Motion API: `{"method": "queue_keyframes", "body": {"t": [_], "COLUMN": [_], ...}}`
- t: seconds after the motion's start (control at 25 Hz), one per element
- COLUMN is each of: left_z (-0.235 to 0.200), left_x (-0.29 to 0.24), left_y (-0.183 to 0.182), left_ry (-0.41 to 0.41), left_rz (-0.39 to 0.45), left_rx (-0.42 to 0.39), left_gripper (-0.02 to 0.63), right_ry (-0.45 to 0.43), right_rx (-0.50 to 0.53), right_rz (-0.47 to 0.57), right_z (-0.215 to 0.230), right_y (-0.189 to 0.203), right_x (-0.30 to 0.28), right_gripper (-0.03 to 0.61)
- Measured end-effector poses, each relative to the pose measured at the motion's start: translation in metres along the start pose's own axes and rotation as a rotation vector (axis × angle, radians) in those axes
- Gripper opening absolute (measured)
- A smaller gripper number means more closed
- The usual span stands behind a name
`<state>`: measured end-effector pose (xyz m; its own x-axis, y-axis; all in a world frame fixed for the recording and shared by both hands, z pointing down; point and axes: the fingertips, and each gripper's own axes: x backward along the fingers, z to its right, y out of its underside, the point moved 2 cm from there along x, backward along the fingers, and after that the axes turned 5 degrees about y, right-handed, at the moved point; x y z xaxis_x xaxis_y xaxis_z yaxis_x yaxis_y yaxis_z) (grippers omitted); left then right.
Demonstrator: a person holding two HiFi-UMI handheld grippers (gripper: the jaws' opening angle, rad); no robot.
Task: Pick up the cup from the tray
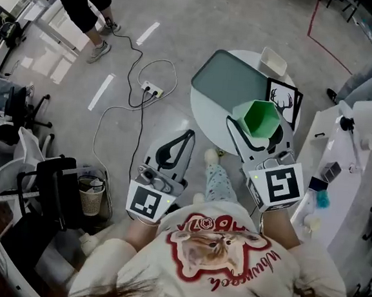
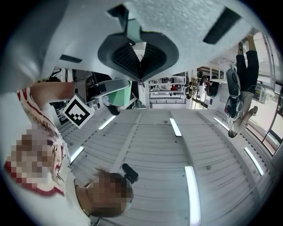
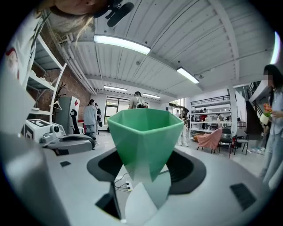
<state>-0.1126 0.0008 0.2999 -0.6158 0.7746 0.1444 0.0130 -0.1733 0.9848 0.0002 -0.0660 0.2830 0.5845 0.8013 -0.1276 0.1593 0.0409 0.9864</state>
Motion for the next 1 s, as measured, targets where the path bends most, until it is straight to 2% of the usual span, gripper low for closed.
{"method": "queue_keyframes", "body": {"t": [0.32,0.56,1.0], "left_z": [0.065,0.11,0.196], "left_x": [0.064,0.083,0.116], "left_y": [-0.027,-0.04,-0.066], "left_ry": [0.056,0.092,0.055], "left_rz": [0.029,0.054,0.075], "left_rx": [0.007,0.003,-0.021], "left_gripper": [0.014,0.014,0.014], "right_ry": [0.062,0.092,0.04], "right_rx": [0.028,0.023,0.022], "right_rz": [0.049,0.056,0.092], "right_z": [-0.054,-0.066,-0.081], "right_y": [-0.013,-0.014,-0.015], "right_x": [0.092,0.146,0.236], "right_gripper": [0.306,0.306,0.307]}}
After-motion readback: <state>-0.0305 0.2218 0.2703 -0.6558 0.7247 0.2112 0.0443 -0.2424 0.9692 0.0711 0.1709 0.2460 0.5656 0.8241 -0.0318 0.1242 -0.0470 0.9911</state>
